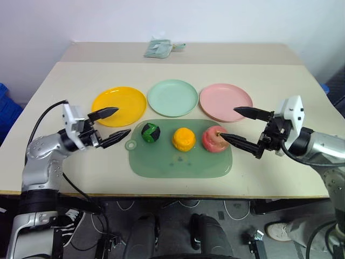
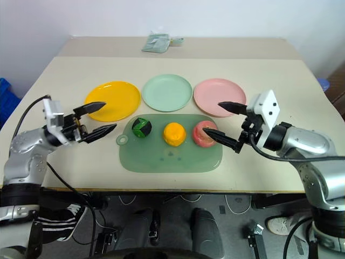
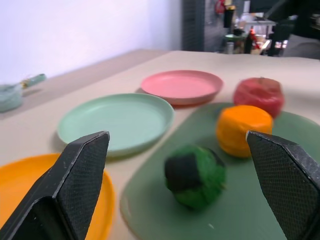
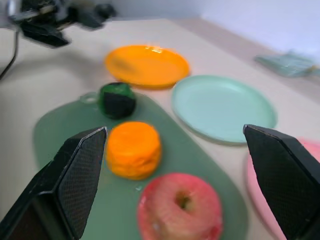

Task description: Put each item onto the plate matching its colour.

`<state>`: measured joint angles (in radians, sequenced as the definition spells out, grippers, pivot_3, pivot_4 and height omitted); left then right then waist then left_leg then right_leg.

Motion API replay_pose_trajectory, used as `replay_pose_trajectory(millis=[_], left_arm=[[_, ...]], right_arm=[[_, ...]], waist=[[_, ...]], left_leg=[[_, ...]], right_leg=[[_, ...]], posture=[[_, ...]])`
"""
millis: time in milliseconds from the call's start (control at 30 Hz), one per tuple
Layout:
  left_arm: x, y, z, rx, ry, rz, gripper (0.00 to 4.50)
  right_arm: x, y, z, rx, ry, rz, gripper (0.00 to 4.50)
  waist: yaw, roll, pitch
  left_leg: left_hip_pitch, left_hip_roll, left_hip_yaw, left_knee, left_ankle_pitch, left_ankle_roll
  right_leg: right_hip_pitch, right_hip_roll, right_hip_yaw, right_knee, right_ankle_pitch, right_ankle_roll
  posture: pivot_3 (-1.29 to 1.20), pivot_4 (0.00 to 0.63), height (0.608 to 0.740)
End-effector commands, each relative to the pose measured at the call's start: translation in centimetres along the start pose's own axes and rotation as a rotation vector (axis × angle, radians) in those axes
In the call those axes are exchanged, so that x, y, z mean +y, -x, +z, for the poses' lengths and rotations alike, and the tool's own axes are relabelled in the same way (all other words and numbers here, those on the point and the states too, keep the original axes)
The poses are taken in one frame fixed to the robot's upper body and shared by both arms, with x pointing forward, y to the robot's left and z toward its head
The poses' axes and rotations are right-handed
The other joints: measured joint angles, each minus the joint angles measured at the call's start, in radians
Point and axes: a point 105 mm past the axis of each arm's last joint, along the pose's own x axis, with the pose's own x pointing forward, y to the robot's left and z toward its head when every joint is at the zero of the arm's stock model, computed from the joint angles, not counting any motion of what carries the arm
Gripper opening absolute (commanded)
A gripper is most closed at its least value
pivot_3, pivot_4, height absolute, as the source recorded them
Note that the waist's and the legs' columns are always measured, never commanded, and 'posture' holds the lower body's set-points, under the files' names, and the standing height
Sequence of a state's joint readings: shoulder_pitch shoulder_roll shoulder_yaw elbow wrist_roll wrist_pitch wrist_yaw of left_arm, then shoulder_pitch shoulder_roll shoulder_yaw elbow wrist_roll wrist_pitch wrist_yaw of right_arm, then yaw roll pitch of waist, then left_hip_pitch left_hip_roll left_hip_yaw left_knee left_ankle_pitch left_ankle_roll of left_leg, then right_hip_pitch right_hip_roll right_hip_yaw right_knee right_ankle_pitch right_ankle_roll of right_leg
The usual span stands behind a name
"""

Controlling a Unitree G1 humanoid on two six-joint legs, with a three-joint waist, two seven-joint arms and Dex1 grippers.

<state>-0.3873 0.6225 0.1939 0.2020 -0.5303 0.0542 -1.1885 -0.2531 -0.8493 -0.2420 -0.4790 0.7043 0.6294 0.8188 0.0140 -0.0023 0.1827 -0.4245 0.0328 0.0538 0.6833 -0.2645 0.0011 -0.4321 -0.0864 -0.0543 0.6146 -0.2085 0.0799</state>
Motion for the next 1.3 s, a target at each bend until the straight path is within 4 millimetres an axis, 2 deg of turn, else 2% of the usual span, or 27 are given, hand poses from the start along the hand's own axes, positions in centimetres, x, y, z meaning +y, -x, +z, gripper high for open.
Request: replay_pose_trajectory(millis=[33, 333, 500, 833, 967, 1000, 1100, 1233, 1300], left_arm=[[0.2, -0.6, -0.2, 0.037, 0.016, -0.025, 4.5], [-0.1, -2.6, -2.8, 0.123, -0.004, -0.085, 4.5], [-1.1, -5.3, -3.6, 0.076, 0.043, -0.154, 4.5], [-1.8, -6.0, -5.5, 0.134, 0.1, -0.194, 4.5], [-1.6, -6.5, -5.9, 0.147, 0.056, -0.174, 3.22], [-1.7, -6.7, -5.9, 0.146, 0.032, -0.175, 3.22], [-1.1, -7.5, -5.0, 0.105, 0.037, -0.139, 3.22], [1.1, -9.9, -1.3, -0.015, 0.067, -0.03, 3.22], [2.4, -11.3, -0.1, -0.041, 0.034, 0.048, 3.22]], right_arm=[[1.0, -0.6, 2.6, -0.045, 0.041, 0.036, 4.45], [1.7, -0.7, 3.0, -0.07, 0.048, 0.004, 4.45], [1.8, -1.1, 2.9, -0.096, 0.047, 0.0, 4.45], [1.8, -1.2, 2.6, -0.109, 0.045, -0.012, 4.45], [1.9, -1.1, 2.5, -0.108, 0.049, -0.012, 4.5], [1.8, -1.0, 2.5, -0.106, 0.052, -0.013, 4.5], [1.8, -1.0, 2.6, -0.107, 0.056, -0.012, 4.5], [1.5, -1.1, 2.7, -0.111, 0.068, -0.016, 4.5], [1.4, -1.2, 2.7, -0.116, 0.075, -0.019, 4.5]], waist=[[-0.003, 0.0, 0.0], [-0.001, 0.0, 0.0], [0.0, -0.001, 0.0], [0.0, -0.001, 0.0], [0.001, -0.001, 0.0], [0.0, -0.001, 0.0], [0.0, -0.001, 0.0], [0.003, -0.002, 0.001], [0.002, -0.003, 0.001]], left_leg=[[0.0, 0.0, 0.0, 0.0, 0.0, 0.0], [-0.001, 0.0, 0.0, 0.0, 0.0, 0.0], [-0.001, 0.0, 0.0, 0.0, 0.0, 0.0], [-0.001, 0.0, -0.001, 0.0, 0.0, 0.0], [-0.001, 0.0, -0.001, 0.0, 0.0, 0.0], [-0.001, 0.0, -0.001, 0.0, 0.0, 0.0], [-0.001, 0.0, -0.001, 0.0, 0.0, 0.0], [-0.001, 0.0, -0.002, 0.001, 0.0, 0.0], [-0.002, 0.0, -0.002, 0.001, 0.0, 0.0]], right_leg=[[0.0, 0.0, 0.0, 0.0, 0.0, 0.0], [0.0, 0.001, 0.0, 0.0, 0.0, 0.0], [0.0, 0.001, 0.0, 0.0, 0.0, 0.0], [0.0, 0.002, 0.0, 0.001, 0.0, 0.0], [0.0, 0.002, 0.0, 0.0, 0.0, 0.0], [0.0, 0.002, 0.0, 0.0, 0.0, 0.0], [0.0, 0.002, 0.0, 0.0, 0.0, 0.0], [0.0, 0.002, 0.0, 0.001, 0.0, 0.001], [0.0, 0.002, 0.0, 0.0, 0.0, 0.001]], posture=[[0.0, 0.15, 0.74], [0.0, 0.15, 0.74], [0.0, 0.15, 0.74], [0.0, 0.15, 0.74], [0.0, 0.15, 0.74], [0.0, 0.15, 0.74], [0.0, 0.15, 0.74], [0.0, 0.15, 0.74], [0.0, 0.15, 0.74]])
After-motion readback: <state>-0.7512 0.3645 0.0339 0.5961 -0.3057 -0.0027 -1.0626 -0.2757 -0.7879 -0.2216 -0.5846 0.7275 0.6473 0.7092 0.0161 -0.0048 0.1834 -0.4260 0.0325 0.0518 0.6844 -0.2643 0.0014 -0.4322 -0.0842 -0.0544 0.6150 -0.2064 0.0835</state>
